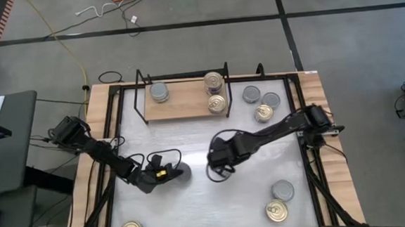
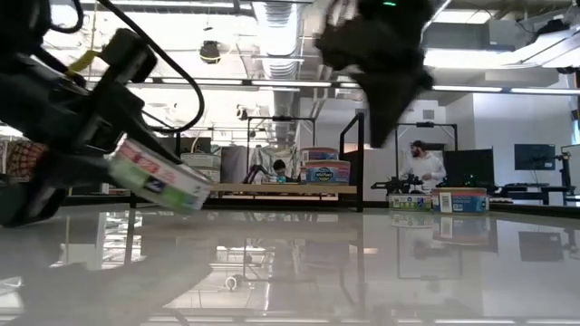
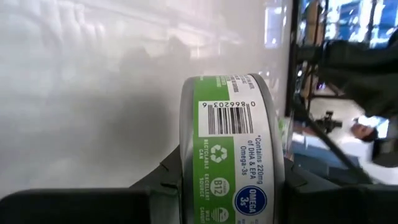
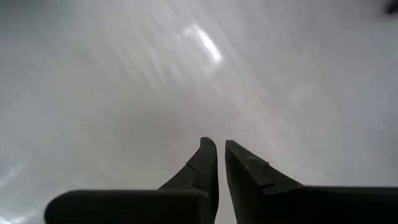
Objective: Stack canned seafood by type on shelf
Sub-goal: Put the green tuna can on the shelf
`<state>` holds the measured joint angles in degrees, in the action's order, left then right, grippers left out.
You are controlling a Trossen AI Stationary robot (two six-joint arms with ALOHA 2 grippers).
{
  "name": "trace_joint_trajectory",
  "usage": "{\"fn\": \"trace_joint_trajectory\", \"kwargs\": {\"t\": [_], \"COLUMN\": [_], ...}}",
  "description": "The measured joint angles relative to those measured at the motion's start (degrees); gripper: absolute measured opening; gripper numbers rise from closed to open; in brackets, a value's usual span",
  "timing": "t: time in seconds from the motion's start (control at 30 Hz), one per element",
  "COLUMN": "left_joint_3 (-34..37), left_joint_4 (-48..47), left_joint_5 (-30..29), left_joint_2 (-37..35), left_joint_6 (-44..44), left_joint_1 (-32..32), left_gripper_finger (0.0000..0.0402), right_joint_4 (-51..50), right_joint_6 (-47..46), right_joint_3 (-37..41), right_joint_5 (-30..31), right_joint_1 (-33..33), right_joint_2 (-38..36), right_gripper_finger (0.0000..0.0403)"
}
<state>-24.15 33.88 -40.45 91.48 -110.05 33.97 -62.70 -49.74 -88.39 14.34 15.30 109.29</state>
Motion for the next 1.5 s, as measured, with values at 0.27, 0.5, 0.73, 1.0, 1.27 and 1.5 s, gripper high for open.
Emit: {"fn": "trace_joint_trajectory", "kwargs": {"t": [0.27, 0.5, 0.73, 1.0, 1.27, 1.5], "left_joint_3": [-1.1, -3.0, -3.2, -3.2, -3.2, -3.2], "left_joint_4": [-0.8, -0.6, -1.0, -1.2, -2.7, -3.7], "left_joint_5": [-7.5, -23.4, -31.9, -33.8, -33.2, -30.0], "left_joint_2": [-0.6, -1.4, -1.4, -1.4, -1.5, -1.5], "left_joint_6": [2.9, 4.1, 2.4, 1.0, -1.7, -4.5], "left_joint_1": [-6.0, -11.7, -17.9, -25.5, -32.1, -35.2], "left_gripper_finger": [0.0113, 0.0113, 0.0113, 0.0113, 0.0130, 0.0191], "right_joint_4": [21.5, 30.1, 30.6, 30.7, 30.1, 29.9], "right_joint_6": [-2.7, 0.1, 10.6, 16.8, 18.7, 20.6], "right_joint_3": [25.5, 38.8, 41.2, 41.2, 41.2, 41.2], "right_joint_5": [-3.4, -4.4, -8.2, -10.2, -10.3, -10.4], "right_joint_1": [1.5, -1.5, -6.8, -9.7, -9.3, -9.0], "right_joint_2": [-16.3, -29.5, -35.5, -37.1, -36.9, -36.9], "right_gripper_finger": [0.0059, 0.0059, 0.0059, 0.0059, 0.0059, 0.0059]}}
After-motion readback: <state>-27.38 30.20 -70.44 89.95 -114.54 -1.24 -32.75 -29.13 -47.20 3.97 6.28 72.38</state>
